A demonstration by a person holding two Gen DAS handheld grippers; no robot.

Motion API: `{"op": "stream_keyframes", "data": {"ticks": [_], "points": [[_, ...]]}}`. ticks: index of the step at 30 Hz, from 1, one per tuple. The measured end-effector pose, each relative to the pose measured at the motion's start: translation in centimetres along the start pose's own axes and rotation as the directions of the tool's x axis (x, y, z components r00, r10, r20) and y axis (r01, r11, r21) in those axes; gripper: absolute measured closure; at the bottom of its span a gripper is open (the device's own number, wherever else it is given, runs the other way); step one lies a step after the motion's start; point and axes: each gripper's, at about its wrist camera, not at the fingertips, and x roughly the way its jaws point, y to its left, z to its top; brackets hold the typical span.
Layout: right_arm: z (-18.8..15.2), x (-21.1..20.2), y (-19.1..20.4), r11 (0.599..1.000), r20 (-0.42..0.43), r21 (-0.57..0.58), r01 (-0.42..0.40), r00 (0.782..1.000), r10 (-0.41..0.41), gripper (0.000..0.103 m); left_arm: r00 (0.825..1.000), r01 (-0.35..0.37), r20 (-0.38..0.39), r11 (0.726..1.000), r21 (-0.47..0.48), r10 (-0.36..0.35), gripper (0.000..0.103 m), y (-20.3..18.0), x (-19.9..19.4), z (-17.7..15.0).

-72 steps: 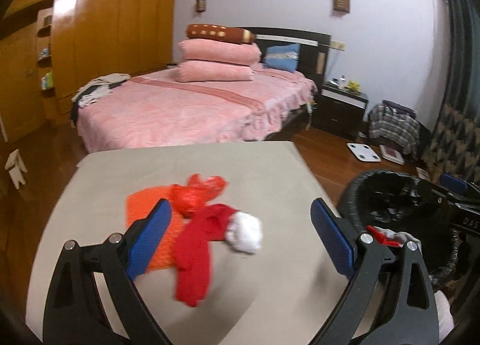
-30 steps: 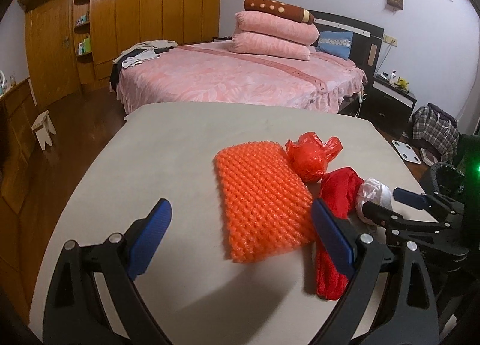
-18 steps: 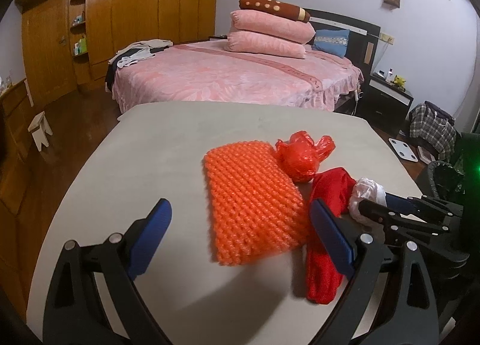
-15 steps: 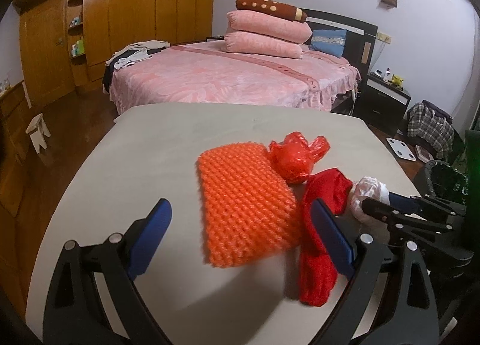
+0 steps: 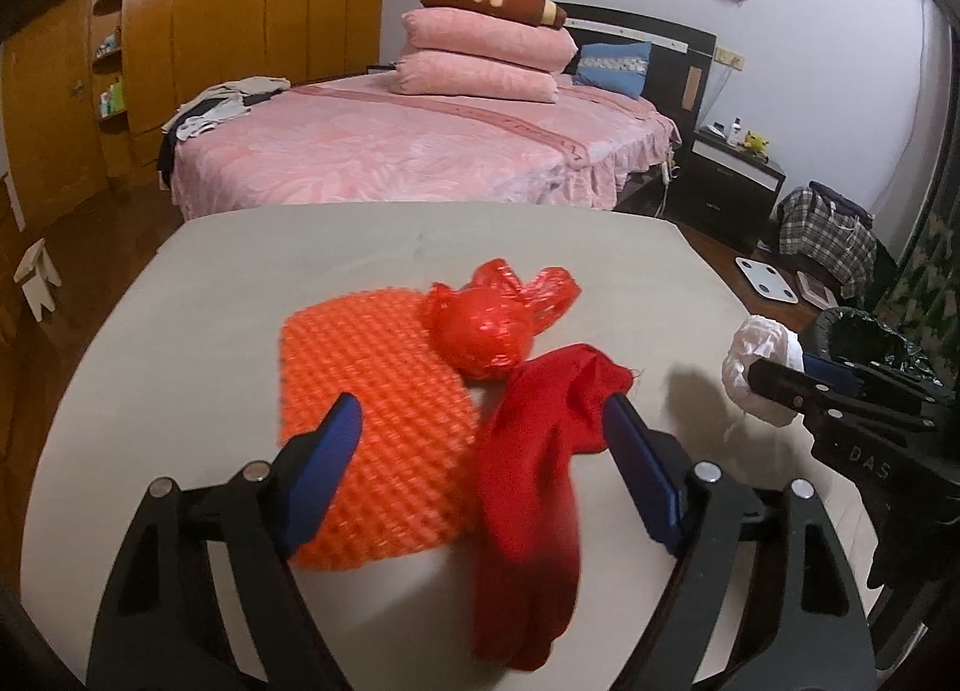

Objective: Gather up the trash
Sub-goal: 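Grasp the red sock with the left gripper, then lift the red sock with the left gripper while the right carries the white bag toward the bin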

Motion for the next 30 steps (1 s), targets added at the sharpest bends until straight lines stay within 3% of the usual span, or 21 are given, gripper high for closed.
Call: {"op": "stream_keyframes", "data": {"ticks": [7,12,18,22,25,30], "points": [[0.0,0.2,-0.5,1.0,0.002,0.006,0.004,1.0,-0.004,0.071,0.999,0.019,-0.032,0.999,0.032,-0.018,0.041,-1.5,2.1,0.2],[-0.2,0.2,-0.5,1.0,0.004,0.001,0.002,1.0,-0.002,0.071,0.998,0.02,-0.065,0.998,0.055,-0.016,0.044,-2.3,3.2,0.0],[-0.3,0.1,-0.7,1.0,0.002,0.006,0.007,1.0,-0.007,0.07,0.996,0.035,-0.086,0.997,0.072,-0.029,0.064,-2.8,3.7,-0.2],[-0.3,-0.2,-0.9,1.0,0.005,0.012,0.01,1.0,-0.01,0.07,0.996,0.045,-0.087,0.996,0.075,-0.038,0.084,-2.9,3.6,-0.3],[-0.3,-0.3,-0.9,1.0,0.007,0.014,0.012,1.0,-0.012,0.07,0.996,0.048,-0.078,0.996,0.073,-0.043,0.093,-3.0,3.3,-0.3],[-0.2,-0.7,-1.1,1.0,0.011,0.021,0.012,1.0,-0.013,0.07,0.997,0.058,-0.055,0.996,0.061,-0.054,0.096,-3.2,2.0,0.1]]}}
